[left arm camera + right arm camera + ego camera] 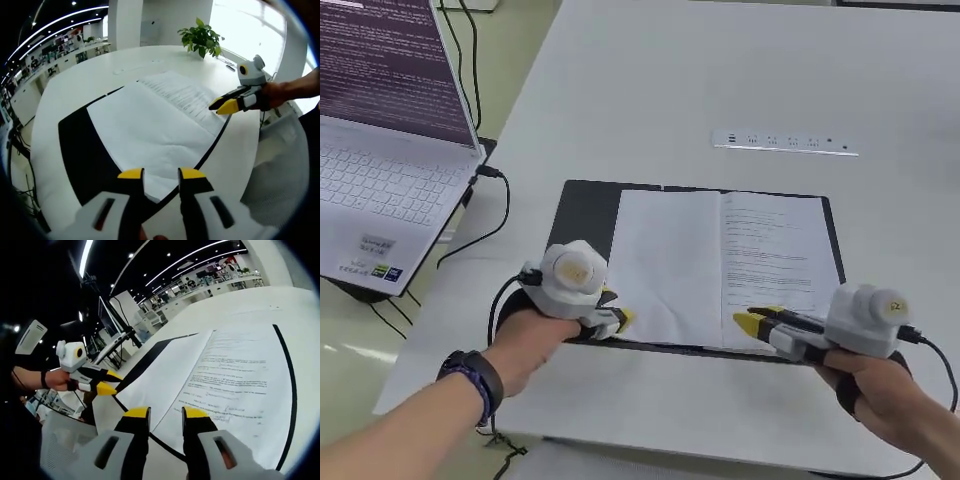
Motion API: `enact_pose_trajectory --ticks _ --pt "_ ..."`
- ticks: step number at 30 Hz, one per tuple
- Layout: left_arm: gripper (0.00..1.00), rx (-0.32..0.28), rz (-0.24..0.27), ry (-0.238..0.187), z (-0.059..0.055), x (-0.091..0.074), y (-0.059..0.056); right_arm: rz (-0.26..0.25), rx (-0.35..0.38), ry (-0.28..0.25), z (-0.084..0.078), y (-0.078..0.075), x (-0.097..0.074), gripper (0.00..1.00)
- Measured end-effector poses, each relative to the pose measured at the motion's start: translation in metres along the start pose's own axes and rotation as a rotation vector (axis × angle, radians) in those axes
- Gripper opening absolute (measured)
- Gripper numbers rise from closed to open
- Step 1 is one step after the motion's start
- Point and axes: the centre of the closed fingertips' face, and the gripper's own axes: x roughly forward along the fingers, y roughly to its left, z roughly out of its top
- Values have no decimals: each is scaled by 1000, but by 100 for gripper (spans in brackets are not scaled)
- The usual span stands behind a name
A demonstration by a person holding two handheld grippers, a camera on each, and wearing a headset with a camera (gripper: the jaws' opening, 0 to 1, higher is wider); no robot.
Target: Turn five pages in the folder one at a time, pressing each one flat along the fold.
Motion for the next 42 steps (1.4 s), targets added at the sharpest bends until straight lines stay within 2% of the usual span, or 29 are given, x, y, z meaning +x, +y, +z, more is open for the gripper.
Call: enact_pose_trajectory --ticks 8,13,23,31,38,42 --pt "30 4 6 -35 14 -12 1 -43 -23 -18 7 -14 -22 31" --pt "33 7 10 -47 17 -19 2 -65 -23 -44 12 -18 -38 36" --pt "39 4 30 -85 26 -43 6 -110 -75 -61 12 -26 -71 46" --pt "47 -17 44 -145 35 -62 10 -147 -106 -93 18 -22 -94 54" --pt "54 -23 53 -171 36 -72 10 -174 -134 -117 29 -20 -107 60" --pt "57 -33 55 -208 41 -82 7 -202 -149 -123 33 -23 -115 63"
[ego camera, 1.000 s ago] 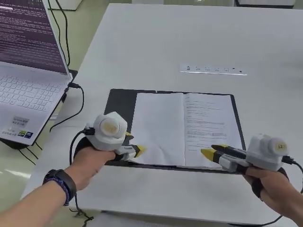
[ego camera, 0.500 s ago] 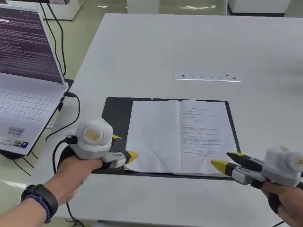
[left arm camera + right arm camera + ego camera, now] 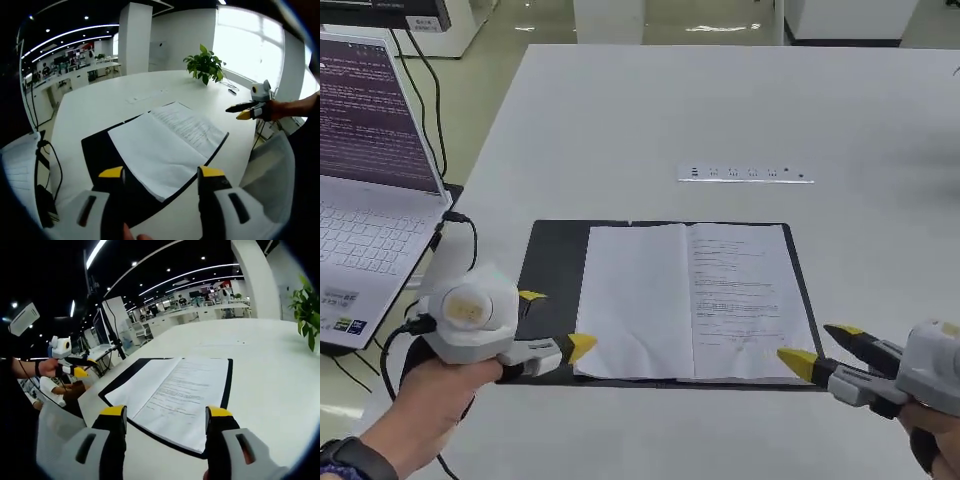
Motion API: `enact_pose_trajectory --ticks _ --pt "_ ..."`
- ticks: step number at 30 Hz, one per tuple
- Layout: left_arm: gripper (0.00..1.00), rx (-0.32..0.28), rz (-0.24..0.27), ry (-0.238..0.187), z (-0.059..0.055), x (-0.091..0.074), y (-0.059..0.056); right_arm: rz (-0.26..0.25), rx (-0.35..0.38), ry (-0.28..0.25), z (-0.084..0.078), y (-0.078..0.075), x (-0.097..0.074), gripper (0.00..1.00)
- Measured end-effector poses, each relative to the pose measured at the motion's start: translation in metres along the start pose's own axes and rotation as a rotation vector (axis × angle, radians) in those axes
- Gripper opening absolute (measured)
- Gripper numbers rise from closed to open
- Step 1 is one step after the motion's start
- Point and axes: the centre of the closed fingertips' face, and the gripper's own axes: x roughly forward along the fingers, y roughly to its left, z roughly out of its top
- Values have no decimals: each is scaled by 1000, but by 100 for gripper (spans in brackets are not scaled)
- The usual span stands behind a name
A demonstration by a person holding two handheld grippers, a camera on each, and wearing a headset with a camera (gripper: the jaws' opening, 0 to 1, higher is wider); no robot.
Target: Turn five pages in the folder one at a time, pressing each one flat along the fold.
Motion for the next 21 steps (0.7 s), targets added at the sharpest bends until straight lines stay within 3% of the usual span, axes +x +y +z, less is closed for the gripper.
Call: enact_pose_trajectory --ticks 7,21 --pt "63 -9 25 -23 3 -11 0 -28 4 -16 2 1 -11 68" --pt "68 -51 58 -11 -19 -21 -1 -55 10 2 -15 4 -19 75"
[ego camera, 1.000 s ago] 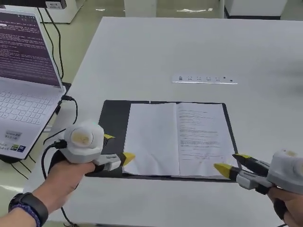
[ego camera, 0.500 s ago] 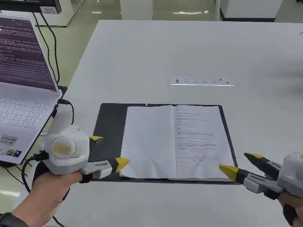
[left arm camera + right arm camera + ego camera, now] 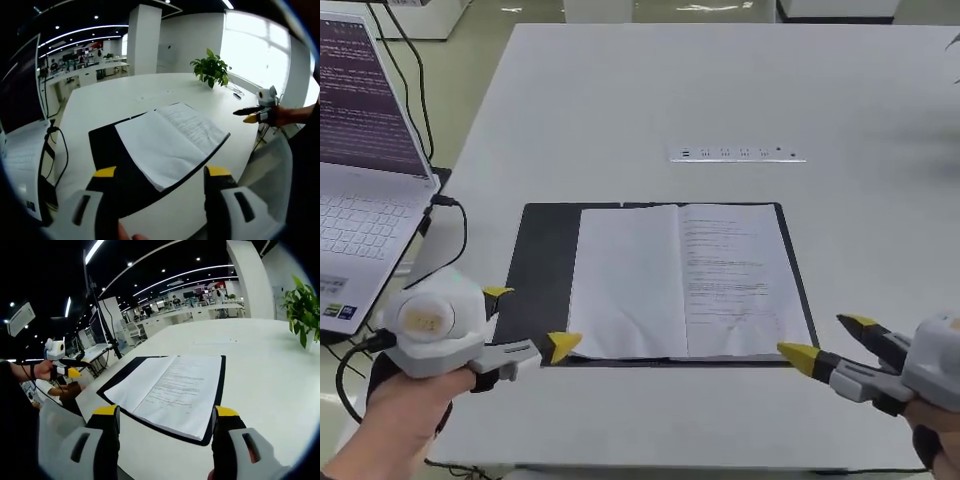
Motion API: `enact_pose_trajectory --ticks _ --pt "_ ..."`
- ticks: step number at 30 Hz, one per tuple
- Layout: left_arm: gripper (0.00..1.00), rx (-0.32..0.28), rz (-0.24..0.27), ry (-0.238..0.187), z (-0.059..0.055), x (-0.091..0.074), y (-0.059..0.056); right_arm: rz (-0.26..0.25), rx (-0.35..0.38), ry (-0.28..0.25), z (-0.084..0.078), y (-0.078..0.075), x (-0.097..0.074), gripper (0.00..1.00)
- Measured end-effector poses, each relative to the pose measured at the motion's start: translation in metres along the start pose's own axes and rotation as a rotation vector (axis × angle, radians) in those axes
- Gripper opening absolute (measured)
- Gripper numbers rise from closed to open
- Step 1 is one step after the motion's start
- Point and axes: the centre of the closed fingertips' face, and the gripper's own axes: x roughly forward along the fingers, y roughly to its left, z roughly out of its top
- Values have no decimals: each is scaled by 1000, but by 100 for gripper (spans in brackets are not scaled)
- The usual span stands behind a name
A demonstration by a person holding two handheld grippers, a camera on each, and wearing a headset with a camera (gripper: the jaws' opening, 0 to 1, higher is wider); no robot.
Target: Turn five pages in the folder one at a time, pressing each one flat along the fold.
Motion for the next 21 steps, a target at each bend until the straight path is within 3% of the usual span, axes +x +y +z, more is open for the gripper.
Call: enact_pose_trajectory --ticks 8,21 --pt "71 -18 4 15 -10 -1 -2 0 7 6 -6 1 -4 76" --pt "72 -8 -15 28 -6 12 -12 6 16 15 -11 -1 -6 76"
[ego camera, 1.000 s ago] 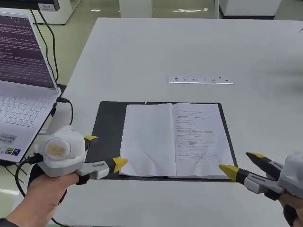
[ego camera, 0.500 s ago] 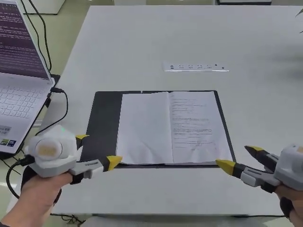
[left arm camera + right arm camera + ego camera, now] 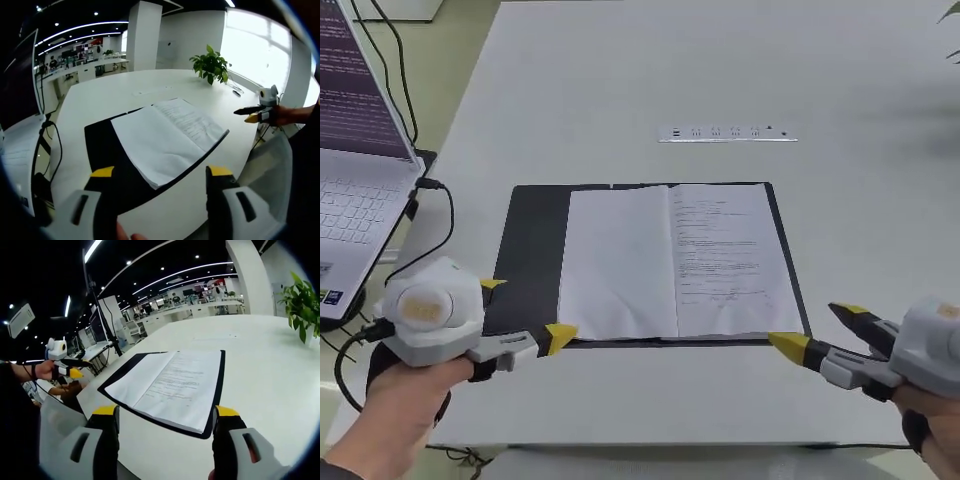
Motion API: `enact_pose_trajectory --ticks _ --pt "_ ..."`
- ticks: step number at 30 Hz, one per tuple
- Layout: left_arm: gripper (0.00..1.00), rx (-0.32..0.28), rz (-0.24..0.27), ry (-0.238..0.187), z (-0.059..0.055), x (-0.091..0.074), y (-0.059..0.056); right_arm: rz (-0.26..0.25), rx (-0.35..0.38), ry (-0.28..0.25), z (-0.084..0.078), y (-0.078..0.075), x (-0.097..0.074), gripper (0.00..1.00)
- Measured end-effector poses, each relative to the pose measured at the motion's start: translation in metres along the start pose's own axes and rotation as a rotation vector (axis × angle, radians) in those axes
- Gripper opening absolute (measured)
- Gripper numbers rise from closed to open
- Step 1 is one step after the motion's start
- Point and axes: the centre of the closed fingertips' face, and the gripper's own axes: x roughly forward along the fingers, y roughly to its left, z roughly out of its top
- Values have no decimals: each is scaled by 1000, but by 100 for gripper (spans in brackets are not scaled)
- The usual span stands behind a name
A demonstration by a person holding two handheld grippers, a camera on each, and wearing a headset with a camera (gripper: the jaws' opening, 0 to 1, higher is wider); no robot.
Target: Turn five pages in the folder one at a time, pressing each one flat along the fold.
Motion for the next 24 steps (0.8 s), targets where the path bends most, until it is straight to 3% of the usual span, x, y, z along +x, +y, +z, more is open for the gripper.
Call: enact_pose_trajectory --ticks 8,24 --pt "72 28 -45 13 11 20 -21 -3 7 -6 0 -6 -4 75" --pt "70 104 -155 18 47 65 -69 -13 26 -15 -3 -13 -14 74"
